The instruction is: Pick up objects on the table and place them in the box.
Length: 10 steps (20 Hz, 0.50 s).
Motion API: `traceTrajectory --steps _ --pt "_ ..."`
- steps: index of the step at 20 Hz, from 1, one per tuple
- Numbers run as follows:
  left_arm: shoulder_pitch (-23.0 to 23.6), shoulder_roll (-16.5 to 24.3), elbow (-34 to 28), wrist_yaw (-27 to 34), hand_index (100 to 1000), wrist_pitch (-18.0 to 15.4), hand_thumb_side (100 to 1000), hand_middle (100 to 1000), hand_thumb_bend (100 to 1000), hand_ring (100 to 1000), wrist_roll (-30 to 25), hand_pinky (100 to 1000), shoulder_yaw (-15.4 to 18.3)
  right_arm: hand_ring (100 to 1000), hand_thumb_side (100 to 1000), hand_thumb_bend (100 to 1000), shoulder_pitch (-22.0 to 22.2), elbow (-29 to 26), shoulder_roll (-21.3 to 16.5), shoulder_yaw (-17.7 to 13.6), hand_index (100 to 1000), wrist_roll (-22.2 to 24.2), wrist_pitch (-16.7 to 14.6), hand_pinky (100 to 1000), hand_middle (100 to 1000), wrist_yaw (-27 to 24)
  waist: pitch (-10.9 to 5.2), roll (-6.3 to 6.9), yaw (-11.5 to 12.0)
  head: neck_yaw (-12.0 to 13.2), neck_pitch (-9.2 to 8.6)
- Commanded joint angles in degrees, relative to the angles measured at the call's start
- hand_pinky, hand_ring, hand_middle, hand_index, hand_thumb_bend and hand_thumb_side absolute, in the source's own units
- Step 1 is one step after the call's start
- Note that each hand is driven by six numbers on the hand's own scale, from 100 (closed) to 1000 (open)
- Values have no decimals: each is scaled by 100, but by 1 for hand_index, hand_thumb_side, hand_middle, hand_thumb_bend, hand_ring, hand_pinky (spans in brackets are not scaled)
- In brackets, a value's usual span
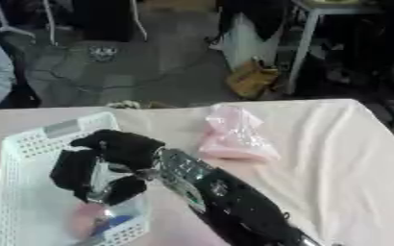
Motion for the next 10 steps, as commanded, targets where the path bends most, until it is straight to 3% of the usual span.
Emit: traceTrajectory --steps 1,4,5,6,7,10 --pt "-82 -4 -76 -12 836 -8 790 799 100 924 9 832 34 1000 1000 334 -181 -67 -63 -120 1000 301 108 998 1000 -265 -31 7 12 0 1" --pt "-90 -2 -76 -14 835 -15 790 799 100 924 10 832 33 1000 1000 352 -234 -137 -97 -120 1000 631 217 998 1000 -485 -36 0 20 3 0" --pt "-92 2 -76 -16 835 -17 791 799 100 924 8 832 31 1000 993 472 -276 -190 -129 -90 1000 750 232 1000 1000 -482 -39 -11 31 6 12" --pt "-93 5 -76 -17 835 -18 791 799 100 924 5 832 29 1000 993 472 -342 -259 -173 -57 1000 908 242 1000 1000 -395 -41 -22 43 6 30" --pt "-96 7 -76 -18 835 -21 790 799 100 923 5 832 28 1000 897 545 -392 -315 -211 -39 1000 1065 253 1000 1000 -282 -44 -32 53 5 38" --pt "-112 14 -76 -27 834 -38 789 799 100 923 5 832 24 1000 844 610 -493 -349 -282 -82 1000 1423 248 1000 1000 145 -53 -74 83 -6 31"
